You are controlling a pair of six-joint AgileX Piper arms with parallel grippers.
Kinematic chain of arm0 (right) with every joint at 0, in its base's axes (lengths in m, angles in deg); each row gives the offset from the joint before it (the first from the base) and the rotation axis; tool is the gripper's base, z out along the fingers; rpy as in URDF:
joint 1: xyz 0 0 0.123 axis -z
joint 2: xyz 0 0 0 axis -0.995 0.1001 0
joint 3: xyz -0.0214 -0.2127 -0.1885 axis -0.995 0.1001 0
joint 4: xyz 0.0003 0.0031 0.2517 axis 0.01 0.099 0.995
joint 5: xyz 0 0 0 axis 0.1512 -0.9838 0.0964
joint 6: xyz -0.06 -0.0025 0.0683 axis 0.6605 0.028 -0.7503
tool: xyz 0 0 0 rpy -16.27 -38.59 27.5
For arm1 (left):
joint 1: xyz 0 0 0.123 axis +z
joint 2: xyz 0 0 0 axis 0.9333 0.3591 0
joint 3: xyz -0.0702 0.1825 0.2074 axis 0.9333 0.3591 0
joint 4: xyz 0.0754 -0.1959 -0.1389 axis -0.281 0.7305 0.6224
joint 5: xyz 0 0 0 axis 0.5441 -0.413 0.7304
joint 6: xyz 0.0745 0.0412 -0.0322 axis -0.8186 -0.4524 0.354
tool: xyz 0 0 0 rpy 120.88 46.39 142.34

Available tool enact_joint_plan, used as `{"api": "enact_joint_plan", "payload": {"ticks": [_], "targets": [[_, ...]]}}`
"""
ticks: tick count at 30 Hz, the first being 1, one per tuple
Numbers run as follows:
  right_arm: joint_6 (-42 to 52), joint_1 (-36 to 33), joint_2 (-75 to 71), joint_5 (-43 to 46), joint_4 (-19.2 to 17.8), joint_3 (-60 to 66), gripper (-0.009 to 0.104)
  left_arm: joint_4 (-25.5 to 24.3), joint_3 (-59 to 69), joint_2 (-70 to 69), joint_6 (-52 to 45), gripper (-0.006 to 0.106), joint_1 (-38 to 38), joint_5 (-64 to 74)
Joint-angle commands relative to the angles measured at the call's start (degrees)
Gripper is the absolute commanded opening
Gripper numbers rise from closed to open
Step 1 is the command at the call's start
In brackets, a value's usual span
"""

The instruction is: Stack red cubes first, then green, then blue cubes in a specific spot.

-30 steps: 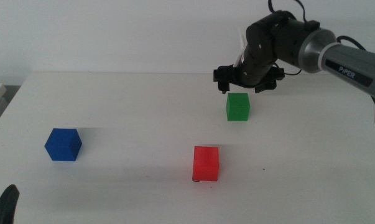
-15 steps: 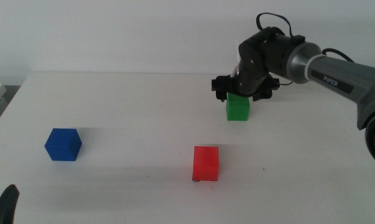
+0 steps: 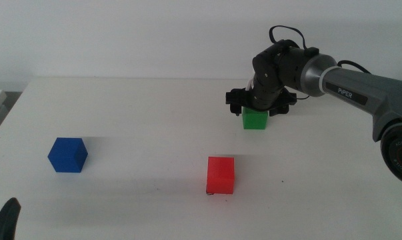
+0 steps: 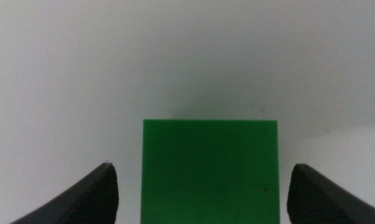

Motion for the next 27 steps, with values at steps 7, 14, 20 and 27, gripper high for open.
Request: {"api": "enact_joint_plan", "payload": {"ticks": [7,14,20,27], "targets": [[-1.1,0.0,0.4,0.6,-1.0,-0.4,0.063,0.0,0.0,-0.2,0.1,0.092,0.1,-0.8],[-1.1,0.0,0.4,0.6,-0.9,-0.4,0.028,0.0,0.0,-0.2,0.1,0.092,0.1,-0.8],[-4.4,-5.0,-14.1,-3.0,-3.2,7.6,0.019,0.0,0.0,-0.2,0.1,0.092,0.1,-0.8],[-11.4,-14.3,-27.3,-8.9,-7.7,15.1,0.019,0.0,0.0,-0.2,0.1,0.092,0.1,-0.8]]}}
